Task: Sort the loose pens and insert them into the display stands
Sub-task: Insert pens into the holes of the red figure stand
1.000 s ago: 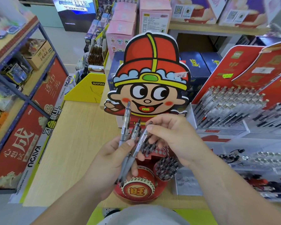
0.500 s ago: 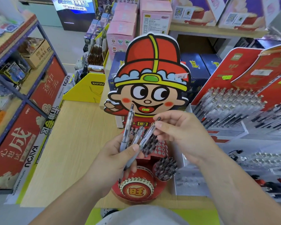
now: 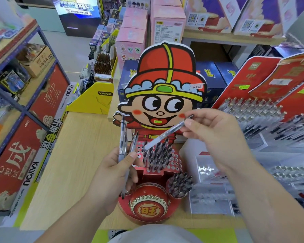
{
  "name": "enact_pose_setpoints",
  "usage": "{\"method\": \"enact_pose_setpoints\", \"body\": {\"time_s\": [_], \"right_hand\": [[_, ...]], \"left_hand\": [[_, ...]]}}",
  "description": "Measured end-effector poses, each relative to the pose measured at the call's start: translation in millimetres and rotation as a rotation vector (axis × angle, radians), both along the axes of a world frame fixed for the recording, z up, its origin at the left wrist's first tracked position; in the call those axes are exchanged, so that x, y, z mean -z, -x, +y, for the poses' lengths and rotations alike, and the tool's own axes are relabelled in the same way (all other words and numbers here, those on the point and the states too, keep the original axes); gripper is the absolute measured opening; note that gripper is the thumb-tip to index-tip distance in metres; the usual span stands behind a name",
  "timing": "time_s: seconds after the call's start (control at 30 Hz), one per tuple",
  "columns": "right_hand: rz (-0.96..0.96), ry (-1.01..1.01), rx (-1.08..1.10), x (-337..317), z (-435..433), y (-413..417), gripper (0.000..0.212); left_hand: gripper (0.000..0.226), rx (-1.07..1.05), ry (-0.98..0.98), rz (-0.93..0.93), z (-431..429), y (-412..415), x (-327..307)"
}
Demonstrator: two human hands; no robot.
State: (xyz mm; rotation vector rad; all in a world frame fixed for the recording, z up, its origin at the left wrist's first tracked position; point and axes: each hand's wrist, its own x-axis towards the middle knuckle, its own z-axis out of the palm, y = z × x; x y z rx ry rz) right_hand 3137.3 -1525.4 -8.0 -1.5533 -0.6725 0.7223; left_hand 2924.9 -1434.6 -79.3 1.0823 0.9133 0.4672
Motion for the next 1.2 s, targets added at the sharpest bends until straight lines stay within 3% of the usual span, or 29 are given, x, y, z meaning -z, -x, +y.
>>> {"method": "enact_pose_setpoints", "body": {"time_s": [0.13, 0.3, 0.6, 1.2], "right_hand": [[-0.201, -0.029, 0.049, -3, -1, -6, 0.023], [-0.44, 0.062, 0.036, 6, 4, -9, 0.029], [-0.666, 0.24, -0.13, 35, 23, -6, 0.018], [-0.792, 0.452, -0.305, 46, 43, -2, 0.019]], "left_hand": [[0.023, -0.042, 0.046, -0.012, 6, 6, 3], [0.015, -0.064, 0.101, -0.036, 6, 6, 3], [0.015, -0.074, 0.167, -0.038, 9, 9, 8], [0.019, -0.04, 0.182, -0.014, 15, 6, 11]]}}
